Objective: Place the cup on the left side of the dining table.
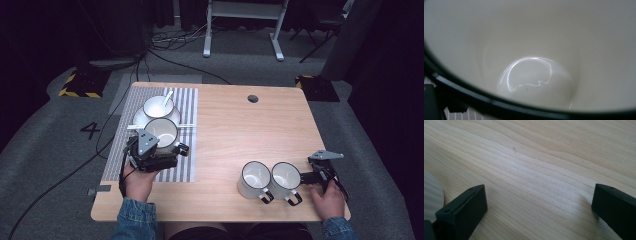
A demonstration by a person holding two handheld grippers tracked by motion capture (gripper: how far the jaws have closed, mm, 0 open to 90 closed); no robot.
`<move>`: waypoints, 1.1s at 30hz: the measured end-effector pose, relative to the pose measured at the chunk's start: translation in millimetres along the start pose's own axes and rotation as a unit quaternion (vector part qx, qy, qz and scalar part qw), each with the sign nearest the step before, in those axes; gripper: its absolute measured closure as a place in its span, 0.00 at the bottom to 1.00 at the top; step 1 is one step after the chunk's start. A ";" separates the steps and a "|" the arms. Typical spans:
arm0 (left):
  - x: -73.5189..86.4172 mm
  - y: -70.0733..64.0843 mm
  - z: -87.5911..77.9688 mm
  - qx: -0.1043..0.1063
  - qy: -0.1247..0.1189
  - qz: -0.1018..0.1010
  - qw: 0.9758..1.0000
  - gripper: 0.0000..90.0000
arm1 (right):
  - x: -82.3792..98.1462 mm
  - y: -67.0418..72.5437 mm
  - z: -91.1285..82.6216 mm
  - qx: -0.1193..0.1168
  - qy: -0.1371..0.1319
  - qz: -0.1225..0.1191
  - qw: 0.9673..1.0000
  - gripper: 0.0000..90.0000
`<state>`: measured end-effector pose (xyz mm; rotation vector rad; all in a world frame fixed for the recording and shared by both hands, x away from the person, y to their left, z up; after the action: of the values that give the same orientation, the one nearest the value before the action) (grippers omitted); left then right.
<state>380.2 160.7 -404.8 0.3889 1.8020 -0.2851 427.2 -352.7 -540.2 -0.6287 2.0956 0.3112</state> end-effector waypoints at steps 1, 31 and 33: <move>0.0 0.0 0.0 0.000 0.000 0.000 1.000 0.04 | 0.0 0.0 0.0 0.000 0.000 0.000 1.000 0.00; 47.1 67.4 14.2 -0.131 0.070 -0.057 0.987 0.04 | 0.0 0.0 0.0 0.000 0.000 0.000 1.000 0.00; 52.1 68.9 18.4 -0.129 0.077 -0.061 0.987 0.04 | 0.0 0.0 0.0 0.000 0.000 0.000 1.000 0.00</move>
<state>412.2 222.4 -459.3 0.1206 1.9892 -0.1048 427.2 -352.7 -540.2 -0.6284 2.0957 0.3111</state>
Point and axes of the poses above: each handheld gripper's, and its own axes: z roughly forward along the jaws, x roughly out of its underside, y roughly to its left, the point moved 5 cm from there along z, roughly forward along the jaws, and after that the axes turned 10 degrees about -y, right-handed, at the moved point
